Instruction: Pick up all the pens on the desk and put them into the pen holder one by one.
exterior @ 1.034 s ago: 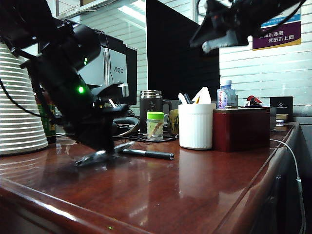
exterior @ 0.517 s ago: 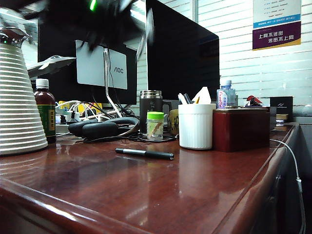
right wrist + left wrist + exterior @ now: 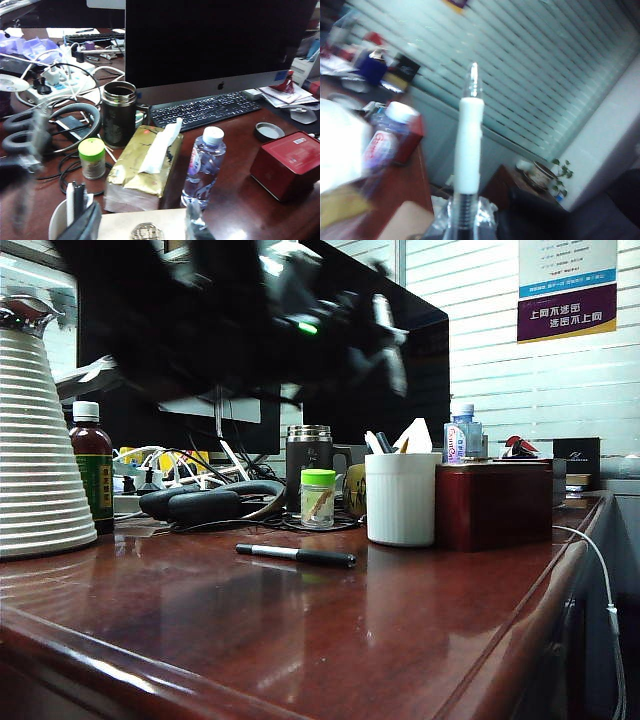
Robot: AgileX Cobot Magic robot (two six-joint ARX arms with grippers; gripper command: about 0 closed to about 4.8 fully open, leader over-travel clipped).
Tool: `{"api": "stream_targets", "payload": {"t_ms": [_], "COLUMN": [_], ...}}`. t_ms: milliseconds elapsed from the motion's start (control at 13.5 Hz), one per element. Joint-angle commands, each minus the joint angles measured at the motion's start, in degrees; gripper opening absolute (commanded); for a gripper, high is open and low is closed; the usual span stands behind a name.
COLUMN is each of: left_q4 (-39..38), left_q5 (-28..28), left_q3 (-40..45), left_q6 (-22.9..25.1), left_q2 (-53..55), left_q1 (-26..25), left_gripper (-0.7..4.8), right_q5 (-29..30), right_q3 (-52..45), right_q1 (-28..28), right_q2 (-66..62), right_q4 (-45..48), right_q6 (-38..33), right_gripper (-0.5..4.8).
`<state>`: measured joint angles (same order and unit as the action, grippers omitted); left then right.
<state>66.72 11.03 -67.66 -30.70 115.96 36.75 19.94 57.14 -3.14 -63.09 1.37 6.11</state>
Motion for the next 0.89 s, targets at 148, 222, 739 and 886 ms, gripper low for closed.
{"api": "stream_targets", "payload": {"t_ms": [148,222,739,886], "left_q4": [1.1,0.9,2.6,6.2], "left_q5": [-3.3,-3.1,-3.3,-1.7], "left_q3": [-5.1,-5.1,-5.6,-5.8], "left_q6": [6.9,8.0,8.2,8.2], "left_q2": [6.6,7.6,12.3,12.3], "left_q1": [0.0,-0.3,-0.3,-0.3], "left_gripper": [-0.05,-0.05,1.93,2.52], "right_q5": [-0.5,-0.5,-0.5,-0.5], "right_q3": [0.1,-0.1,-4.4,-4.4], "right_q1": [0.7,0.7,0.7,0.7], "right_q2": [0.2,0.1,0.1,0.1], "right_q4": [0.0,-0.2,0.2,0.2], "right_q6": [1.8,2.1,3.0,3.0], "right_gripper": [2.22,2.22,2.22,2.22]}}
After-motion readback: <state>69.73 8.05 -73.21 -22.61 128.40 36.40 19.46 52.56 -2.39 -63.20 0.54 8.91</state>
